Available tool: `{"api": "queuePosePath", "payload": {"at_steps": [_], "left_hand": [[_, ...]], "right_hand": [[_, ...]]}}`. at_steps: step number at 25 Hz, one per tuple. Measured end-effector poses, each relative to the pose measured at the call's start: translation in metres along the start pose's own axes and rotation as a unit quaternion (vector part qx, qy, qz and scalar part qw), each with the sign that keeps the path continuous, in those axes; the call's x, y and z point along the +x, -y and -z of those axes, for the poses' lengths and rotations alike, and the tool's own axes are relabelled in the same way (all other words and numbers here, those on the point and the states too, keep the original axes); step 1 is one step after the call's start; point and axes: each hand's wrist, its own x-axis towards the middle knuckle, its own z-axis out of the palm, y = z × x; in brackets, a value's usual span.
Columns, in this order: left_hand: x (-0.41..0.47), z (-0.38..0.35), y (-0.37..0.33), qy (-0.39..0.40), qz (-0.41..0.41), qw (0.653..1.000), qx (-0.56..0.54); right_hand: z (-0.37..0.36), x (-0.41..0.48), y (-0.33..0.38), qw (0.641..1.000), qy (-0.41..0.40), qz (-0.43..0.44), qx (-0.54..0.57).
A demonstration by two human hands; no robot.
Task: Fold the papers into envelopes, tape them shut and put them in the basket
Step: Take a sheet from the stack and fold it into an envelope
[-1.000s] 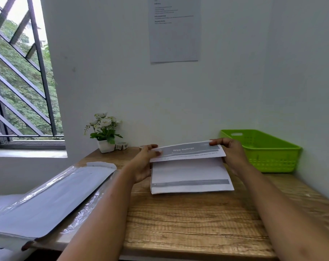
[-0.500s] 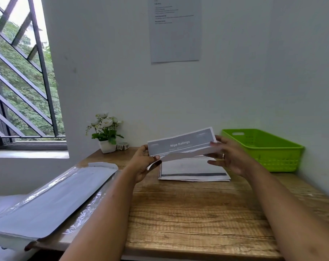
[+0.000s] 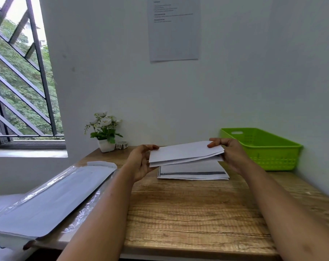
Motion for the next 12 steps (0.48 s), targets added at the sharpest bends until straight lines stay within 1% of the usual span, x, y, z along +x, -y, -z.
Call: {"api": "queuePosePath", "payload": {"at_steps": [2,4,5,6,7,8,9,10,11,12], "left_hand": [[0.0,-0.002,0.001,0.002,-0.018,0.998,0.064],[0.001,-0.002,0.002,-0.004,-0.056,0.994,0.099],[0.001,-0.002,0.002,-0.016,-0.072,0.992,0.101],[0.001,-0.003,0.001,-0.027,-0.086,0.991,0.1],[0.001,-0.004,0.001,-0.032,-0.099,0.99,0.099],[0.001,-0.006,0.002,-0.03,-0.11,0.988,0.101],[0.002,-0.008,0.002,-0.024,-0.12,0.987,0.105],[0.003,-0.01,0.003,-0.018,-0.131,0.984,0.116],[0.004,-0.012,0.005,-0.01,-0.141,0.981,0.133],[0.005,-0.015,0.006,-0.001,-0.149,0.977,0.154]], "right_hand": [[-0.001,-0.001,0.002,1.0,-0.016,0.009,-0.022],[0.001,0.003,0.002,0.997,-0.063,0.031,-0.028],[0.003,0.007,0.001,0.993,-0.093,0.064,-0.045],[0.004,0.009,0.0,0.98,-0.117,0.119,-0.107],[0.002,0.009,0.0,0.953,-0.114,0.182,-0.212],[-0.002,0.006,-0.001,0.909,-0.094,0.229,-0.337],[-0.008,0.003,-0.004,0.848,-0.079,0.267,-0.45],[-0.015,0.002,-0.007,0.789,-0.075,0.296,-0.533],[-0.022,0.0,-0.009,0.744,-0.083,0.326,-0.577],[-0.028,-0.002,-0.01,0.719,-0.092,0.351,-0.593]]}}
